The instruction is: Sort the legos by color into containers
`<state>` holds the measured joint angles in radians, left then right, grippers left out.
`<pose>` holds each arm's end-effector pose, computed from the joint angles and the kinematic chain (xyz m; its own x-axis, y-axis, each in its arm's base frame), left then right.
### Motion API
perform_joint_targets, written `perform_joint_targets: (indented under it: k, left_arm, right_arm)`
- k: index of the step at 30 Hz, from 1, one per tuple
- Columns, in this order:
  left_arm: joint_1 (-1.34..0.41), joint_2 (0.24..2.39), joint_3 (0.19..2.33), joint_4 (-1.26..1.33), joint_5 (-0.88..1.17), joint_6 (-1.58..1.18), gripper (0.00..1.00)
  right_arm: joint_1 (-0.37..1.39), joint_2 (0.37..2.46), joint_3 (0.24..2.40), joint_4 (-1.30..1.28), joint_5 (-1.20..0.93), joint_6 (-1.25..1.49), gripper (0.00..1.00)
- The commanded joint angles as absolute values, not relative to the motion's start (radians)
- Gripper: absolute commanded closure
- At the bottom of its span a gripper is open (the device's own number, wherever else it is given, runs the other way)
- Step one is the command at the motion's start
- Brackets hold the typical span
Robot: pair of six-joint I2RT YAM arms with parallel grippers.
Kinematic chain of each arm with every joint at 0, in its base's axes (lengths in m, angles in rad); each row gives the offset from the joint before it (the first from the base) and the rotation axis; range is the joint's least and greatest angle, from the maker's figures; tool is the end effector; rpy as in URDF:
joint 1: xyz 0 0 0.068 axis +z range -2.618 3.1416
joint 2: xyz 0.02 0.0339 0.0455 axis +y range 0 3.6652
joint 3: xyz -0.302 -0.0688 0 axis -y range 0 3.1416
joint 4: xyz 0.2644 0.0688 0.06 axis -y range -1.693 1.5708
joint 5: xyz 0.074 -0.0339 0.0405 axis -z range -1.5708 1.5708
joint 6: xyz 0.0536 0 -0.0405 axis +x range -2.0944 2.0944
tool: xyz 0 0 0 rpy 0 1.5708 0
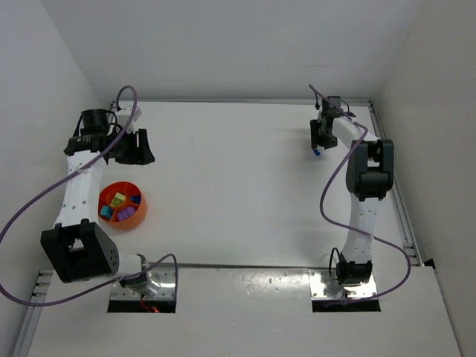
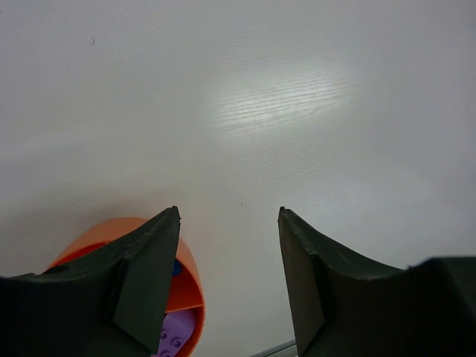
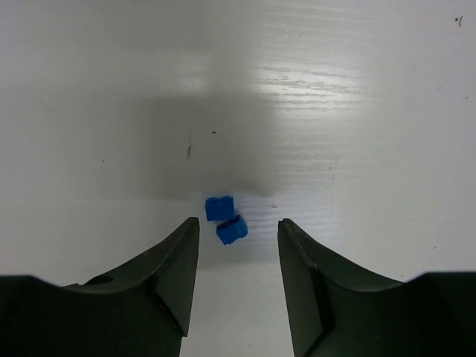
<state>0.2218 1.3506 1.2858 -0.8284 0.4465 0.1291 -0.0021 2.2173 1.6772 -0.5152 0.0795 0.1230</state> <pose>0.2962 0.0431 0.3556 -0.7452 -0.0490 -0.6650 0.1630 0.9537 -0.2529 0.5224 -0.0054 0.1592 -0.8584 0.1241 -0.4977 0.1477 0.9890 -0.0081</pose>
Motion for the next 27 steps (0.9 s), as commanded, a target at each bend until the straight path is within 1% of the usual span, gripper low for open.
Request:
perform_joint_targets:
  k: [1, 7, 20, 27]
  left_arm:
    - [0.204, 1.362, 1.333, -0.781, 0.483, 0.084, 0.39]
    - [0.204, 1.381, 1.344, -0.772, 0.483, 0.075, 0.37]
    - [0.204, 1.39, 1.335, -0.762, 0.483, 0.057, 0.37]
    - [0.204, 1.39, 1.335, -0.762, 0.465, 0.046, 0.37]
  right_arm:
    - [0.0, 2.221, 1.738, -0.471, 0.13, 0.057, 0.54]
    - [0.009, 2.255, 1.747, -0.471, 0.141, 0.066, 0.54]
    - [0.018, 2.264, 1.718, -0.48, 0.067, 0.098, 0.55]
    - [0.018, 2.283, 1.707, -0.47, 0.077, 0.098, 0.61]
